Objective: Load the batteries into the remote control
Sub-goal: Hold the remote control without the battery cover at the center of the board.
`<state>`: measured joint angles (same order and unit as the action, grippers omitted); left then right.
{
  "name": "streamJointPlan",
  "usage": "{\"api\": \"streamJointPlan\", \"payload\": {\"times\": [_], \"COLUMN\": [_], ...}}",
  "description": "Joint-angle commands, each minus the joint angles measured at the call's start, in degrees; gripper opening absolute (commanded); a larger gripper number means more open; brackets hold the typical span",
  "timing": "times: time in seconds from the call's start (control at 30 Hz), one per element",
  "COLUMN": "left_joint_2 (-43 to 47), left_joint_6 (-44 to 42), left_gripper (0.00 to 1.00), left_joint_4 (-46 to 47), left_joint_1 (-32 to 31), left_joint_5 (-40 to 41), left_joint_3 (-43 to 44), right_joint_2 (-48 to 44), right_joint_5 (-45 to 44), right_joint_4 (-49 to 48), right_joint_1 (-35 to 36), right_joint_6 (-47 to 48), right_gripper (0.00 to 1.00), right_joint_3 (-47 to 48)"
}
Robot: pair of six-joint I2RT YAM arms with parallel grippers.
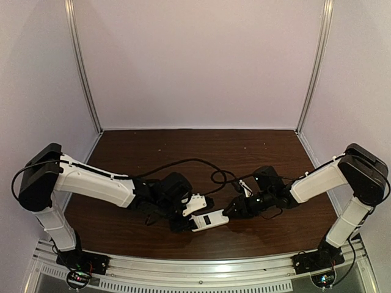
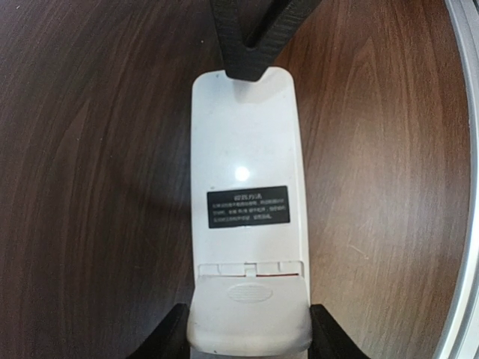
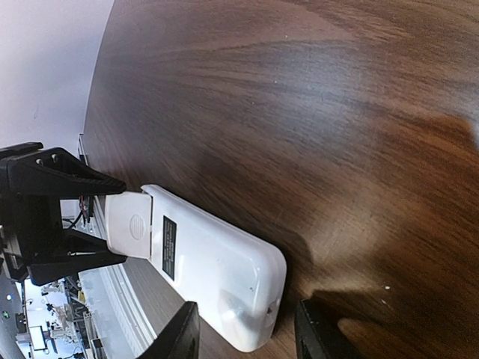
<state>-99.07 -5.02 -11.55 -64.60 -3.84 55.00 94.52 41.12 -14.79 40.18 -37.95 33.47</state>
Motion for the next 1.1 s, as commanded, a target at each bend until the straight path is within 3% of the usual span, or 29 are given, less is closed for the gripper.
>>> {"api": "streamJointPlan", "payload": {"times": [0.0, 1.07], "left_joint_2": [-1.57, -3.07], "left_joint_6": [-0.9, 0.67], "left_gripper": [0.2, 0.26], "left_joint_4": [1.52, 2.81], "left_joint_1": [-0.24, -0.24], "left_joint_5": [-0.51, 1.41], "left_joint_3": [1.68, -0.55], "right_joint_2": [0.96, 2.31], "right_joint_5": [0.27, 1.36], "right_joint_4": [-0.8, -1.86], "right_joint_1": [-0.11, -0.11], "right_joint_6": [-0.37, -0.87], "right_gripper": [0.45, 0.41], "right_joint_3": [-0.69, -0.71]}}
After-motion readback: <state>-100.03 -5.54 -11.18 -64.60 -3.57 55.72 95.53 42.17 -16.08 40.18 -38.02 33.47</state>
